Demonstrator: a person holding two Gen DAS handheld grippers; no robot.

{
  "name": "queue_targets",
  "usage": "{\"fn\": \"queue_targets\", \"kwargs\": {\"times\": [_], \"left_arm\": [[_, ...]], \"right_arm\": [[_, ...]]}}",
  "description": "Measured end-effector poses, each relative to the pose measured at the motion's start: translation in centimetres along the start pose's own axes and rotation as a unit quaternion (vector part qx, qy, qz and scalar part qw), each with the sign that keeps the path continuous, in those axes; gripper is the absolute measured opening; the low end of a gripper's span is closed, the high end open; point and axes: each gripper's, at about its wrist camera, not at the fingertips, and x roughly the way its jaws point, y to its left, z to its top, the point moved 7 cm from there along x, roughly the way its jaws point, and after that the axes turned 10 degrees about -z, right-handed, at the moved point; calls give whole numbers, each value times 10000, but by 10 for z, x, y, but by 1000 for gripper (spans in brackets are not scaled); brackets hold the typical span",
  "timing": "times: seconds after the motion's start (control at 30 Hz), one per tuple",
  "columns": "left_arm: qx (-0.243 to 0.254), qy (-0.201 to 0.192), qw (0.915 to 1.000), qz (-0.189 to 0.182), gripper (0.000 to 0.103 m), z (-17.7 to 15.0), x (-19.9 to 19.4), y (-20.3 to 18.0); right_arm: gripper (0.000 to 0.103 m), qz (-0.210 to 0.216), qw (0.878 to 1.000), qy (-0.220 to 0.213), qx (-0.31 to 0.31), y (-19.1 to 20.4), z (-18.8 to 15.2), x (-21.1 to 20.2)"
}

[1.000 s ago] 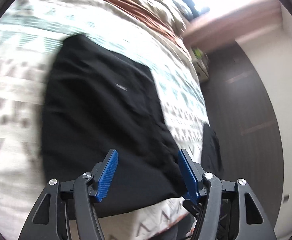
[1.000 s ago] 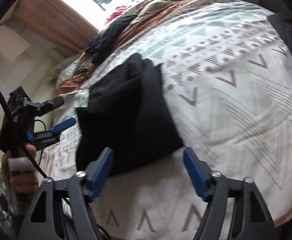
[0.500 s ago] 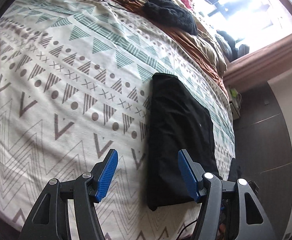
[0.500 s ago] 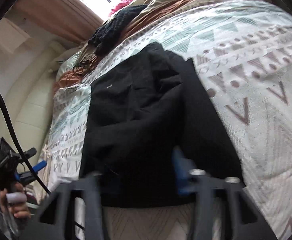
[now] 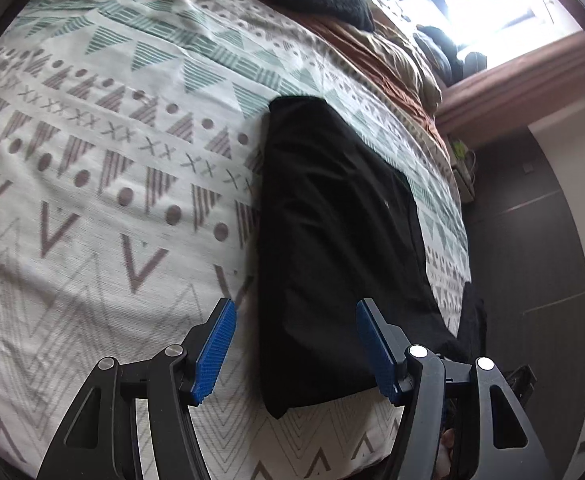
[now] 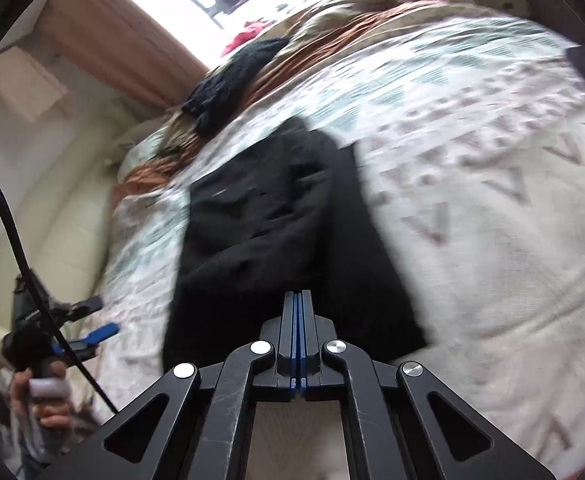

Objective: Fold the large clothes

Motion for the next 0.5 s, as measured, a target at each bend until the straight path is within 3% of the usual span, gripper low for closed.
{"fn": "queue_targets", "kwargs": {"times": [0.13,0.23,0.27,0.3,0.37,0.4,0.5], "left_arm": [[-12,206,9998,54,64,-11,17,5],[-152,288,9995,44,64,-17,25,16],[-238,326,9992,-29,64,-19,27,19],[-327,377,9987,-54,64,-22,30,23],[-375,396,9985,-20,64,-26,31,28],[-364,387,9986,-2,64,-28,31,30],[-378,403,9985,55,64,-32,29,35]], "right_arm": [[1,-91,9987,161,473,-39,-1,2],[1,40,9980,354,531,-44,-4,0],[7,118,9978,402,512,-40,-5,0],[15,187,9978,443,450,-35,-6,0],[84,290,9984,416,239,-19,-7,-2],[93,351,9988,311,143,-9,-6,-4],[96,705,9974,157,-76,20,-4,-9]]}}
